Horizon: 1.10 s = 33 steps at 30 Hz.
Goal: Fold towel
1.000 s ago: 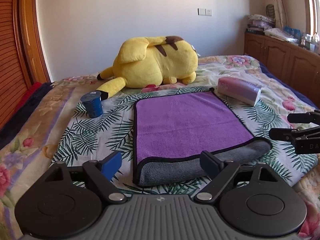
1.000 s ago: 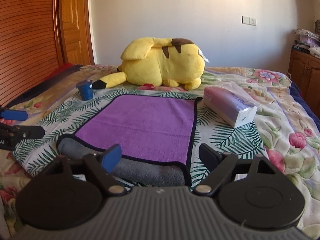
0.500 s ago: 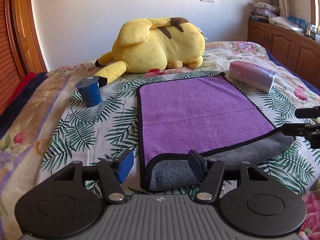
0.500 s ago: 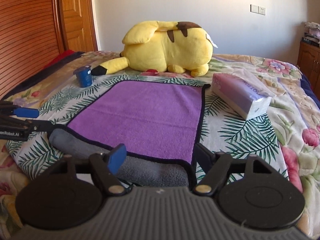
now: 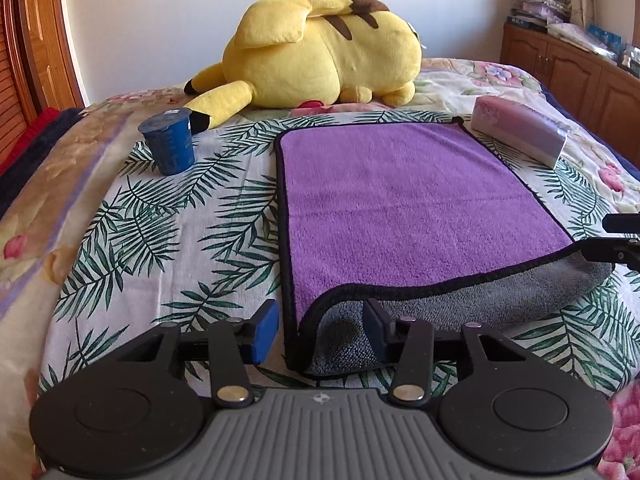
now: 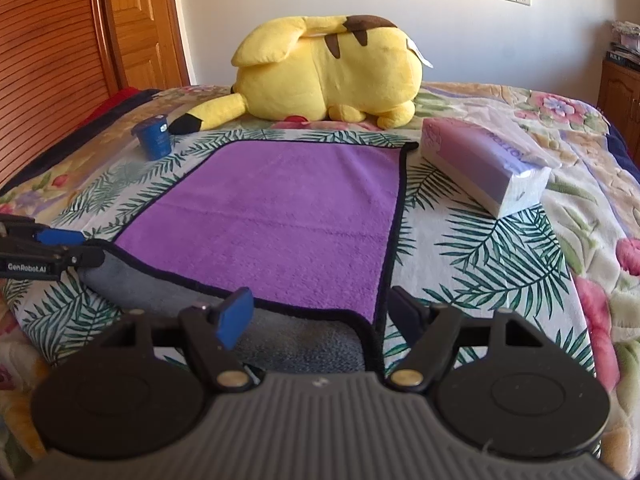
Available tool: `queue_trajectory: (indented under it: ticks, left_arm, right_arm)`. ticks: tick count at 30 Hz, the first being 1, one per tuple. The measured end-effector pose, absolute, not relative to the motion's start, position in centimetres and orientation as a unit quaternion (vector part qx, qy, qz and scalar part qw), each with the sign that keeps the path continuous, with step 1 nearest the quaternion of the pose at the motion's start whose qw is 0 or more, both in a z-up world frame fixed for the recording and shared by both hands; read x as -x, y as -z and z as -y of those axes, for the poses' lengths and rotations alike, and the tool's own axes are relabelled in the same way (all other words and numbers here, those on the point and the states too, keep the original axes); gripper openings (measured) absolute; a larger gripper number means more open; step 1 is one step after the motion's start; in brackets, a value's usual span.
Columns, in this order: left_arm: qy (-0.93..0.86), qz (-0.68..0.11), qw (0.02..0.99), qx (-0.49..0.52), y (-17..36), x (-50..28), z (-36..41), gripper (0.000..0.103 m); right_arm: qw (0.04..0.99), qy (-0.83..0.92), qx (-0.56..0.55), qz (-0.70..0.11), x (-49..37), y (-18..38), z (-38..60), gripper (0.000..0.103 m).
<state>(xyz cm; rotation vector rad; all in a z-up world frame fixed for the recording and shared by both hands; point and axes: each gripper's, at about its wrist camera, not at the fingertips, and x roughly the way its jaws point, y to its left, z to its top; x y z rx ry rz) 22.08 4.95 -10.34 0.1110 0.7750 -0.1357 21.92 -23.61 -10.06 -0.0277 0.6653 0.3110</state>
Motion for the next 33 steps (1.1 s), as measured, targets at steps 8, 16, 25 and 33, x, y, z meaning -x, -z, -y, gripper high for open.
queue_trajectory:
  ticks: [8, 16, 25, 33]
  left_arm:
    - [0.07, -0.39, 0.917, -0.056, 11.2, -21.9, -4.9, 0.014]
    - [0.069, -0.395, 0.914, -0.055, 11.8, -21.8, -4.8, 0.012]
    - [0.073, -0.392, 0.915, -0.056, 11.9, -21.6, -4.7, 0.008]
    - [0.082, -0.388, 0.916, -0.055, 11.6, -21.4, -4.5, 0.0]
  right_arm:
    - [0.922, -0.152, 0.01, -0.355, -22.6, 10.8, 23.8, 0.075]
    - [0.914, -0.146, 0.004, -0.379, -22.9, 11.5, 24.2, 0.075]
    - [0.903, -0.157, -0.026, -0.398, -23.1, 11.8, 24.6, 0.056]
    - [0.903, -0.161, -0.017, -0.398, -23.1, 11.8, 24.5, 0.025]
